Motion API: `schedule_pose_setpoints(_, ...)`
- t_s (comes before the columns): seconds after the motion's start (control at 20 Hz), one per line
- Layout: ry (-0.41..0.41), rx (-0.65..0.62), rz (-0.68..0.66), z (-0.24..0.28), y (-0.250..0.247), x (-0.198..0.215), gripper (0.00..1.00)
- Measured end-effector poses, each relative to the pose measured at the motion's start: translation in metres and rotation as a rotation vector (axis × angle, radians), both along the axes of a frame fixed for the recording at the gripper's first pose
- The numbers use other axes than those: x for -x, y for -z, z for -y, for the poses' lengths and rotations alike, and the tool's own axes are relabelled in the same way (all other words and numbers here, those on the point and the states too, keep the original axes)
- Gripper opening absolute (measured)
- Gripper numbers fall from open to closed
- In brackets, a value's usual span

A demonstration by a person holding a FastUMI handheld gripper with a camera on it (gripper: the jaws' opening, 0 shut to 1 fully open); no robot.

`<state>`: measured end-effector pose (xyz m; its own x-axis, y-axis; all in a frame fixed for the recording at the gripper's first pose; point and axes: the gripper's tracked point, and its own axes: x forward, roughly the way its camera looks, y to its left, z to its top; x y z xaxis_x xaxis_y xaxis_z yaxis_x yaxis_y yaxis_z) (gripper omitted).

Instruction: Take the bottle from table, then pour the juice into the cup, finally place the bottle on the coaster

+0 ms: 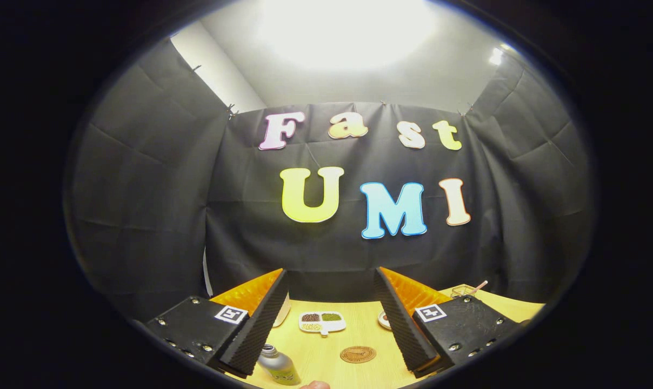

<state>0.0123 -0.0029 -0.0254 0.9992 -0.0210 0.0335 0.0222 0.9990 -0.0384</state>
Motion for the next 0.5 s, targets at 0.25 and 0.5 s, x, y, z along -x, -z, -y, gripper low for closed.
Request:
schedule_pose_setpoints(0.25,-0.024,0.038,-0.053,-0.025,0.038,-0.007,0.97)
schedule_pose_setpoints(0.5,-0.074,0.050,-0.114,-0.059,0.076,-0.014,0.98)
